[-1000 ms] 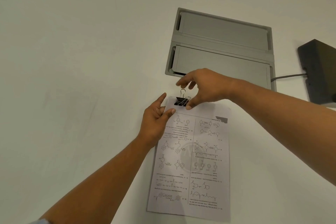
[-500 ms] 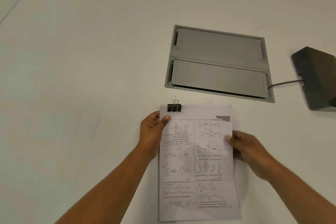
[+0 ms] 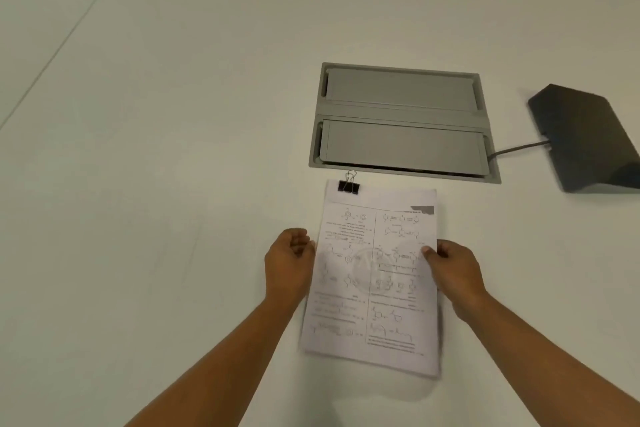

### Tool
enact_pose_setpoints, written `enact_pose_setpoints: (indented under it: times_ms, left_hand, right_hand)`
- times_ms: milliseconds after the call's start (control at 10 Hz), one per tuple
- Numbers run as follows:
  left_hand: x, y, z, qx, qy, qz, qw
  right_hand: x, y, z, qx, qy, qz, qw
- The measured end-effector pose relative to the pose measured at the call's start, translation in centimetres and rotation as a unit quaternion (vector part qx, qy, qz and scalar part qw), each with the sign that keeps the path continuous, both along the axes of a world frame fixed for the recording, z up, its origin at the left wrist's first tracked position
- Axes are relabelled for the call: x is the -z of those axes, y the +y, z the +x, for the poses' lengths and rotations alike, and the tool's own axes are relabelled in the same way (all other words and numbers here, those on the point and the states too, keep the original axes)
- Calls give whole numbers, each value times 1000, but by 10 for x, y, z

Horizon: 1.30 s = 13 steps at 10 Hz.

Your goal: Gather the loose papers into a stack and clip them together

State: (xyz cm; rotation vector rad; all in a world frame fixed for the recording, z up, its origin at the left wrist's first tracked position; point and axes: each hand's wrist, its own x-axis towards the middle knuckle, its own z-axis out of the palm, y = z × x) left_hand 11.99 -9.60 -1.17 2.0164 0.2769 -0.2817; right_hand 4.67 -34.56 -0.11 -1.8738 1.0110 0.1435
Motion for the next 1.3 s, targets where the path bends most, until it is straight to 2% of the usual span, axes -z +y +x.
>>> enact_pose_setpoints:
  times_ms: [100,200,300,400,500,900,1000,1300]
  left_hand:
    - [-2,2,-11,36,18,58,998]
    - [-2,2,-24,65,34,82,994]
    - [-1,2,-33,81,28,102,991]
    - [1,4,-39,87,10,110,990]
    - [4,6,-42,120,-12,128,984]
    - [11,6,-47,169,-44,174,969]
    - [9,8,-48,190,-67,223,954]
    - [-14,23,-29,313,-135,378,861]
  right_hand:
    - [-2,-3,-10,-43,17,-130,990]
    - [1,-2,-26,-43,28,-120,991]
    - [2,5,-32,-91,-12,-106,990]
    - [1,5,-32,-133,-41,-126,982]
    - [3,3,-34,-158,-33,-155,975]
    - [11,3,-43,-148,-32,-190,970]
    - [10,3,-41,-145,-27,-189,971]
    - [-10,-4,-54,-113,-30,-146,982]
